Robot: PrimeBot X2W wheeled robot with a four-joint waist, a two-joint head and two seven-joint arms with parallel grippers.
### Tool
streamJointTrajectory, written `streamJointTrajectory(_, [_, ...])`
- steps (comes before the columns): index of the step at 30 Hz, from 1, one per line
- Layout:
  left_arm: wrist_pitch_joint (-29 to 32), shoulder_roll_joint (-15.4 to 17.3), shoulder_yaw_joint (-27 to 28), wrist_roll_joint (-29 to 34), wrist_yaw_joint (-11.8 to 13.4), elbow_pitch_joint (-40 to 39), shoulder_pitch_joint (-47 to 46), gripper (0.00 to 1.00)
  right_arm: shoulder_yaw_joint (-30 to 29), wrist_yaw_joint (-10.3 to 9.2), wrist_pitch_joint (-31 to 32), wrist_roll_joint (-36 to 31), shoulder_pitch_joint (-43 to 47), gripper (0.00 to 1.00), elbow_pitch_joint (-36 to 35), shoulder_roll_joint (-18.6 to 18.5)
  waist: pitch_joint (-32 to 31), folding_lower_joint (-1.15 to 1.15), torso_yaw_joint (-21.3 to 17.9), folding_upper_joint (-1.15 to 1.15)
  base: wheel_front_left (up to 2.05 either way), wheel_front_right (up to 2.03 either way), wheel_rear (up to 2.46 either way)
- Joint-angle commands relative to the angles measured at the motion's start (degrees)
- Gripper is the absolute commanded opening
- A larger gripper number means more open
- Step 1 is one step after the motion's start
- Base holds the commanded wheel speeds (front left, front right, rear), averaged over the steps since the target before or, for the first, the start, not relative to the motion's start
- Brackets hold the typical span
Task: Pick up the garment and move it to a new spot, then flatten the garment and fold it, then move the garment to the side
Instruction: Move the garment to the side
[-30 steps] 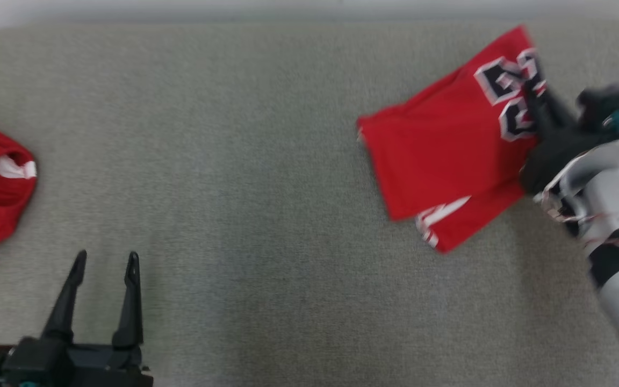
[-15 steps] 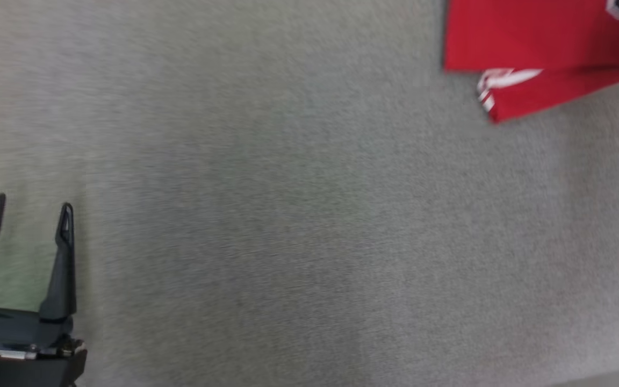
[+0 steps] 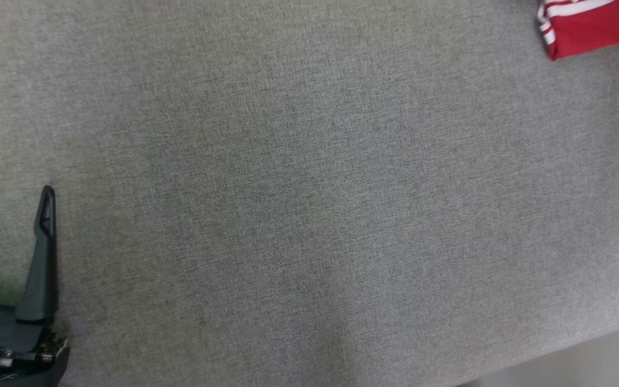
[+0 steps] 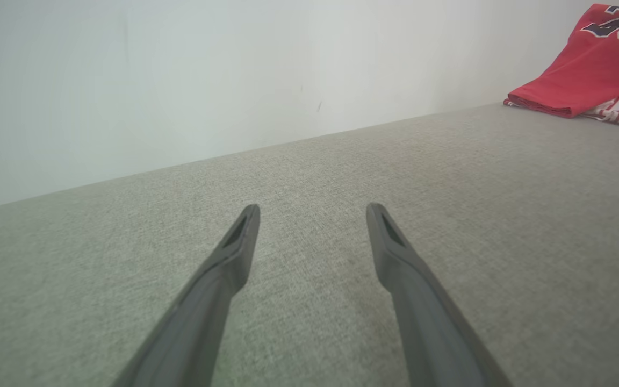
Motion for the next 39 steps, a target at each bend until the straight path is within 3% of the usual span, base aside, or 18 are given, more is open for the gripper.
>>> streamJointTrajectory(1, [-0.1, -0.26, -0.48, 0.35, 0.11, 0.75, -0.18, 1.0, 0.27, -0.15, 0.25, -1.27, -1.25, 0.0, -0.24, -0.17, 1.21, 0.01, -0.36, 0.0, 0.0, 0.0, 0.0])
streamJointTrajectory(5, [-0.07, -0.39, -0.41, 0.59, 0.12, 0.34, -0.16, 1.0, -0.22, -0.15, 1.68, -3.52, -2.54, 0.0, 0.23, -0.42, 1.83, 0.01, -0.18, 0.0, 0.0, 0.0, 0.0])
streamJointTrajectory(6, [-0.01, -0.45, -0.38, 0.65, 0.13, 0.35, -0.26, 1.0, -0.72, -0.15, 1.79, -4.09, -2.78, 0.2, 0.32, -0.2, 1.92, 0.01, -0.13, 0.0, 0.0, 0.0, 0.0])
streamJointTrajectory(7, [0.06, -0.54, -0.34, 0.67, 0.17, 0.47, -0.44, 1.0, -0.9, -0.15, 1.57, -4.63, -2.92, 1.0, 0.24, 0.09, 1.94, 0.01, -0.07, 0.0, 0.0, 0.0, 0.0])
streamJointTrajectory(13, [0.05, -1.52, -0.17, 0.69, 0.39, 1.42, -1.11, 1.0, -3.2, -0.15, -0.26, -8.78, -2.83, 1.0, -0.1, 1.15, 0.5, 0.01, 0.3, 0.0, 0.0, 0.0, 0.0])
streamJointTrajectory(18, [0.03, -3.96, -0.88, 0.47, 0.24, 2.35, -1.2, 1.0, -6.25, -0.15, -3.23, -11.38, -0.41, 1.0, -0.52, 4.51, -3.19, 0.01, 1.22, 0.0, 0.0, 0.0, 0.0])
streamJointTrajectory(25, [-0.15, -8.03, 0.59, -0.3, 0.33, 6.33, 1.23, 1.0, -7.66, -0.15, -7.26, -9.85, 5.35, 1.0, -3.81, 10.1, -11.86, 0.01, 3.36, 0.0, 0.0, 0.0, 0.0])
streamJointTrajectory(39, [-0.16, -15.62, 6.14, -0.61, 0.09, 14.82, 10.55, 1.0, -6.08, -0.15, -11.89, -4.85, 24.65, 1.0, -11.87, 17.23, -29.17, 0.01, 6.91, 0.0, 0.0, 0.0, 0.0])
